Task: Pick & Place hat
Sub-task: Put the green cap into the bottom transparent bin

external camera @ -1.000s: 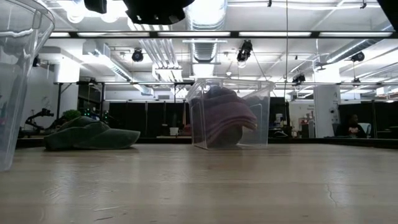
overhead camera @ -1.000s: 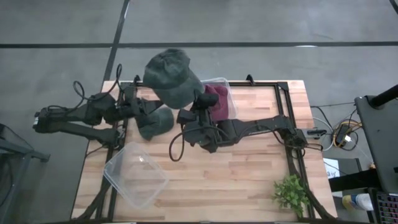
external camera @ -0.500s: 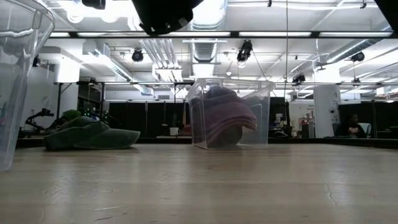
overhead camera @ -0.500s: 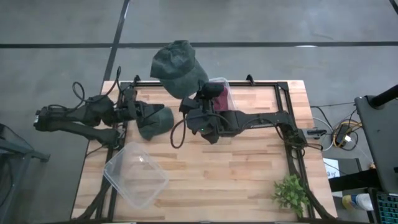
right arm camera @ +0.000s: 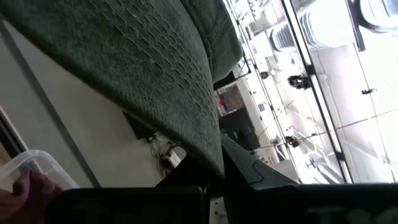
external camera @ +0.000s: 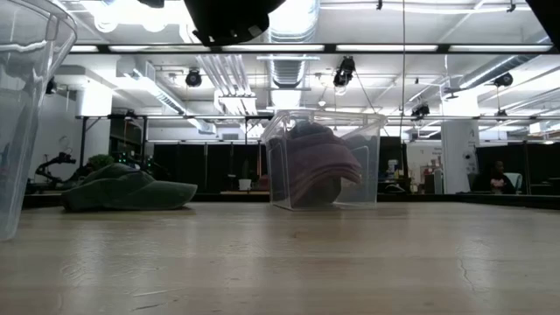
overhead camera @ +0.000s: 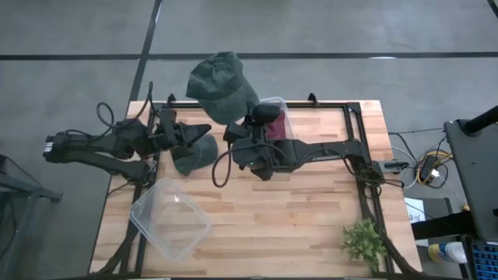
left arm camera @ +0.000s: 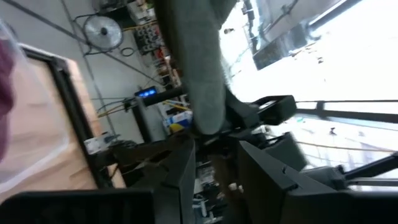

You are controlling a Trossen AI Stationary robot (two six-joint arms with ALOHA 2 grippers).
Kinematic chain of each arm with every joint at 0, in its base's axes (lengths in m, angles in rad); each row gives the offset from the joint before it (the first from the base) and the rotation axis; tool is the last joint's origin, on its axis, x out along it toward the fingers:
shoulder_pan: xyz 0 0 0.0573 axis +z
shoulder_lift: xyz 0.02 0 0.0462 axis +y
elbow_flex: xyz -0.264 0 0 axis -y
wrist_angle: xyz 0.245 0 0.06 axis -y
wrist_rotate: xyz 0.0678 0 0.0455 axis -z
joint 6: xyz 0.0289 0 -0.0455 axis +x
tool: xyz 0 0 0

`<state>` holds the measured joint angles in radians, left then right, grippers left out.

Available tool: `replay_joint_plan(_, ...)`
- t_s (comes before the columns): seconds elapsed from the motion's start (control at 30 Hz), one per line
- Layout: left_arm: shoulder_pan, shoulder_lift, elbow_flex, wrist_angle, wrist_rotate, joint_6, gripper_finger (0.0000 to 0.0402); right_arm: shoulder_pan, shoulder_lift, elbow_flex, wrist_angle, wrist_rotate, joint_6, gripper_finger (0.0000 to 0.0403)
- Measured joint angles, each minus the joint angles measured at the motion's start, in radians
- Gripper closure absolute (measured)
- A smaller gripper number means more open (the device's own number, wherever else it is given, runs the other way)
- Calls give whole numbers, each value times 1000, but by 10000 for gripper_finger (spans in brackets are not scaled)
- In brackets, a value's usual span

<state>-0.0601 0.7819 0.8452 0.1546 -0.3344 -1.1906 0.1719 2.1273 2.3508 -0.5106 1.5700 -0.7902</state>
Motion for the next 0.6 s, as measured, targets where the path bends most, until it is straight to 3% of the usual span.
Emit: replay_joint_plan(0.6,6,71,0,90,-128,42,289,36,0,-2,0,3,5,391)
